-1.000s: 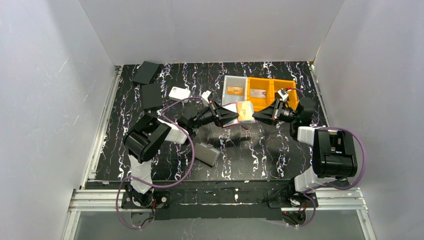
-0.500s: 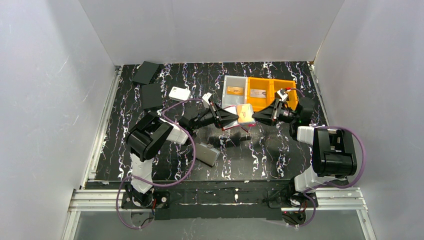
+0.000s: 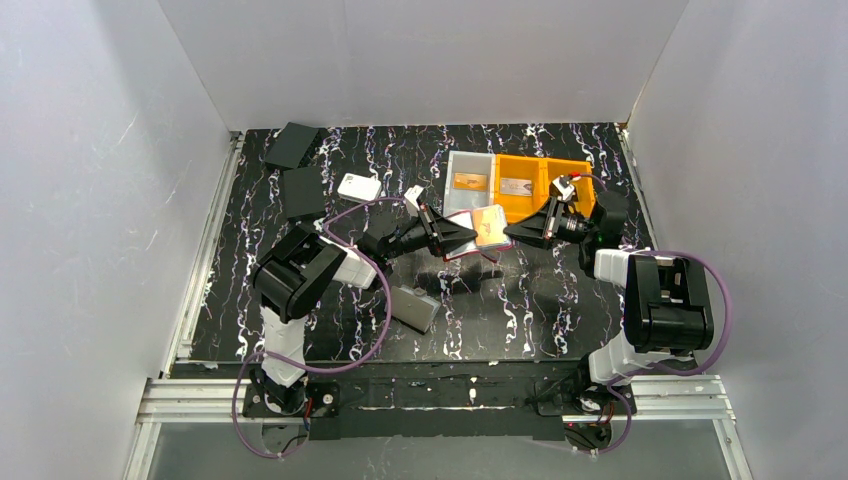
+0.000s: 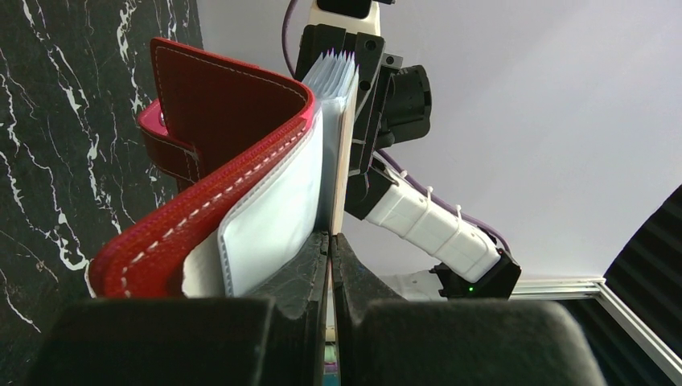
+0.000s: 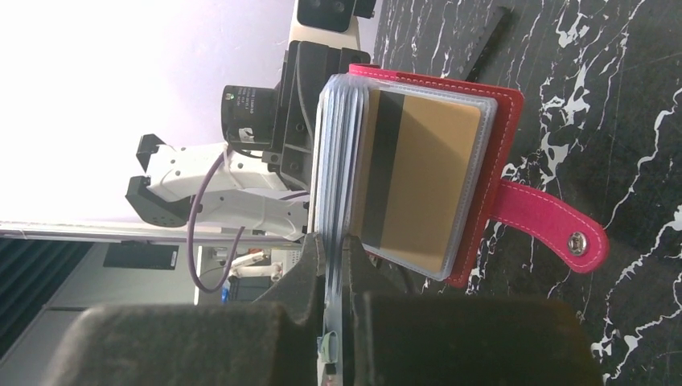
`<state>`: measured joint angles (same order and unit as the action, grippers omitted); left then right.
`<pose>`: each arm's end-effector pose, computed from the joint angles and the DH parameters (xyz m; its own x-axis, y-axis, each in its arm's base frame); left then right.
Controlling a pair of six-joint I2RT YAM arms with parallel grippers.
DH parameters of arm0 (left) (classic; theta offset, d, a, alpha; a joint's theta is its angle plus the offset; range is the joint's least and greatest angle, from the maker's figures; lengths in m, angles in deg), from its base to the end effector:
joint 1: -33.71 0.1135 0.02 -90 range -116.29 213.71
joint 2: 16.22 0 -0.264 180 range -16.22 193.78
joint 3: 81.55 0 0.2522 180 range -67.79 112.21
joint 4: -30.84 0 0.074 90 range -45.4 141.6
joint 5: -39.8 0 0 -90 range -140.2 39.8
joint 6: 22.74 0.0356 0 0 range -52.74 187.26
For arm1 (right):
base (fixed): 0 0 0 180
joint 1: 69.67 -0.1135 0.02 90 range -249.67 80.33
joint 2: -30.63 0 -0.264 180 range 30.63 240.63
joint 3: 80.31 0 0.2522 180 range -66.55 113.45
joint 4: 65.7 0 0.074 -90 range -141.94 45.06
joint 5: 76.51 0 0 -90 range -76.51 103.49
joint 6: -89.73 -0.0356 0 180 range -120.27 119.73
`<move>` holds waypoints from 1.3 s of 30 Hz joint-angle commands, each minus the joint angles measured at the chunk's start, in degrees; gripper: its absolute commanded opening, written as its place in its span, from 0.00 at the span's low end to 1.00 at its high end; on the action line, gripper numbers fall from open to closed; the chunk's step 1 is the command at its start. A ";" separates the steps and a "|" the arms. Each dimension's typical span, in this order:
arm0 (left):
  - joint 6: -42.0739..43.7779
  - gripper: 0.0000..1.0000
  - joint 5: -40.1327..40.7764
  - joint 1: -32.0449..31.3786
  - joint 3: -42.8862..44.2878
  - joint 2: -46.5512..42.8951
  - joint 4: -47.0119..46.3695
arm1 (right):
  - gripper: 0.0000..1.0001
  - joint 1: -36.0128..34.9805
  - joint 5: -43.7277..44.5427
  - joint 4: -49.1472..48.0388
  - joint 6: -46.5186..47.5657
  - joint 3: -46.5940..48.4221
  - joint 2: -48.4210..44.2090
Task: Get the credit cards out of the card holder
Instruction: Remove the credit card from the card holder.
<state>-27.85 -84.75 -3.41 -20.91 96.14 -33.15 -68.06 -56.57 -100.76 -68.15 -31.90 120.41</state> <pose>0.2889 -0.2440 0.1816 -0.9503 -0.3096 -0.0330 0.0852 -0.1564 -0.9840 0.2947 0.0252 0.2013 -0.8977 0.3413 -0.2786 -0.2463 0.1354 0.9597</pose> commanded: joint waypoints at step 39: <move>2.09 0.00 -3.28 3.20 -4.37 8.64 -6.00 | 0.01 2.45 2.96 36.55 37.28 5.68 10.45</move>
<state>-26.97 -86.69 -2.56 -24.50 105.14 -34.73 -66.71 -56.60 -71.87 -40.98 -29.28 128.78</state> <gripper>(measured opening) 0.009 0.060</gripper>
